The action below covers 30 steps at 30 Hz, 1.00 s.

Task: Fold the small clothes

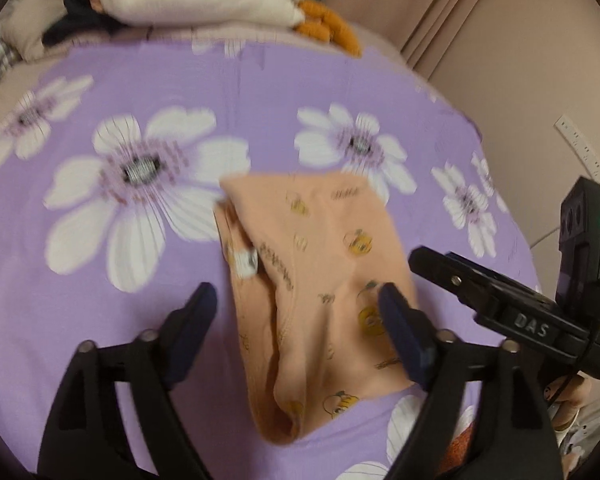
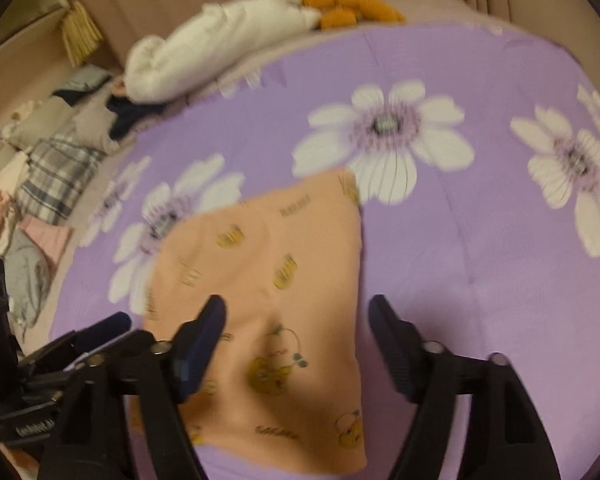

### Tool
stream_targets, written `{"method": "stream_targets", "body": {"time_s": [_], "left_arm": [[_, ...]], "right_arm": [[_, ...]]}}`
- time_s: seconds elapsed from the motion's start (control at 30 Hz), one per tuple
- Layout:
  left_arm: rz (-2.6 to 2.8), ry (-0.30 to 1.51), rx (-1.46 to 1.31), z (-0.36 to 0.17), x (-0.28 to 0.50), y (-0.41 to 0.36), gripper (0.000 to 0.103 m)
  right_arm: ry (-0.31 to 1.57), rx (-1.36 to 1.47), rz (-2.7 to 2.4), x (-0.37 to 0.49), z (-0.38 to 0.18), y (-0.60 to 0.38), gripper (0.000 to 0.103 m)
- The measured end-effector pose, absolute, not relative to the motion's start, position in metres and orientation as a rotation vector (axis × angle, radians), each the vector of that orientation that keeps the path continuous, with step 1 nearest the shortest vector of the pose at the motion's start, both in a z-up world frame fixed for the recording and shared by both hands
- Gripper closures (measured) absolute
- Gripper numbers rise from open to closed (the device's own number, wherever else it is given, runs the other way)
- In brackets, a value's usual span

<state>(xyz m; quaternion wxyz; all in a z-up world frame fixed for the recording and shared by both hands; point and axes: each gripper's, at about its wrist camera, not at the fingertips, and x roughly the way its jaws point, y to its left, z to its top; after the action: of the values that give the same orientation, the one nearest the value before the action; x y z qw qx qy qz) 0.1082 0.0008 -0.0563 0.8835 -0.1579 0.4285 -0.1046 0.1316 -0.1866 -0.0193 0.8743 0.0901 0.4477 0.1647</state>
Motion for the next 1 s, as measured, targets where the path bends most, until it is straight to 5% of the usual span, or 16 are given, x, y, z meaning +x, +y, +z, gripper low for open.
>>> {"method": "stream_targets", "body": {"time_s": [0.1,0.17,1.0], "left_arm": [[-0.241,0.815,-0.297,-0.032,0.093,0.002,0.001],[-0.232,0.784,-0.281,-0.023,0.084,0.002,0.000],[-0.116,0.797,-0.172,-0.020,0.044,0.000,0.000]], "right_arm": [[0.872,0.180,0.352,0.120,0.001,-0.187,0.009],[0.827,0.172,0.354,0.111,0.012,-0.186,0.005],[0.813,0.129,0.257,0.074,0.016,-0.185,0.003]]}}
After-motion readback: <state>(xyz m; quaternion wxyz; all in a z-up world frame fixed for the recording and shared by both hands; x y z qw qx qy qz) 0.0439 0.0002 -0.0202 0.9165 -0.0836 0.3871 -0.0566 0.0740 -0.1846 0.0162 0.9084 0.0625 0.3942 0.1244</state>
